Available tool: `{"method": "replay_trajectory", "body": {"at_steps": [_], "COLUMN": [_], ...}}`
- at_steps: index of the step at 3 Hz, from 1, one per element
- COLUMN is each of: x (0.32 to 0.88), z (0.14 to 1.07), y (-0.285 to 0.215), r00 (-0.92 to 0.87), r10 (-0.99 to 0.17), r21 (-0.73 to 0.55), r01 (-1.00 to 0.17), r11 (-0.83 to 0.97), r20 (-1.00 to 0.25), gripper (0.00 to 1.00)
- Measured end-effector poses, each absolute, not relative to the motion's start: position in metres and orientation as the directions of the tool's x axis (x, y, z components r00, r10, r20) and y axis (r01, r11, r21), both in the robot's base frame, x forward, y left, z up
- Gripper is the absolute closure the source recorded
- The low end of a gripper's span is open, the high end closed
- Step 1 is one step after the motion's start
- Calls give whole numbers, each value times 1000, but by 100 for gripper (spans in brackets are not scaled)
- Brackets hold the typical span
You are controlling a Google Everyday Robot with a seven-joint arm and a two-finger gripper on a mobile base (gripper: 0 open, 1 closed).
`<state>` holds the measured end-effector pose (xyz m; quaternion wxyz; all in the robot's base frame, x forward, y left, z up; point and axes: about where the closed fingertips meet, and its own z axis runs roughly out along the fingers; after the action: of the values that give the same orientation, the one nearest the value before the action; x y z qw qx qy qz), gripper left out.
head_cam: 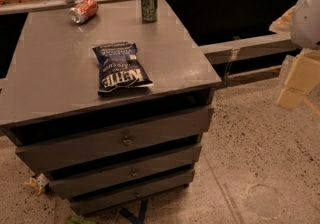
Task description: Move blue chip bag near green can
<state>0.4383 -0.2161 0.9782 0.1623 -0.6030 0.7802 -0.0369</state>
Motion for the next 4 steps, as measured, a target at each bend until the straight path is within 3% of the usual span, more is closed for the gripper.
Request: {"method": "replay_trajectory", "body": {"at_steps": [1, 2, 4], "x": [438, 446, 452], "z": [978, 980, 953], "y": [-216, -214, -191], "r00": [-220, -265, -397], "r10": [-953, -911, -610], "r21": [-253, -252, -100], "r01": [-929, -903, -778], "r11": [270, 349, 620], "r20": [-209, -315, -686], "gripper": [0, 0, 0]}}
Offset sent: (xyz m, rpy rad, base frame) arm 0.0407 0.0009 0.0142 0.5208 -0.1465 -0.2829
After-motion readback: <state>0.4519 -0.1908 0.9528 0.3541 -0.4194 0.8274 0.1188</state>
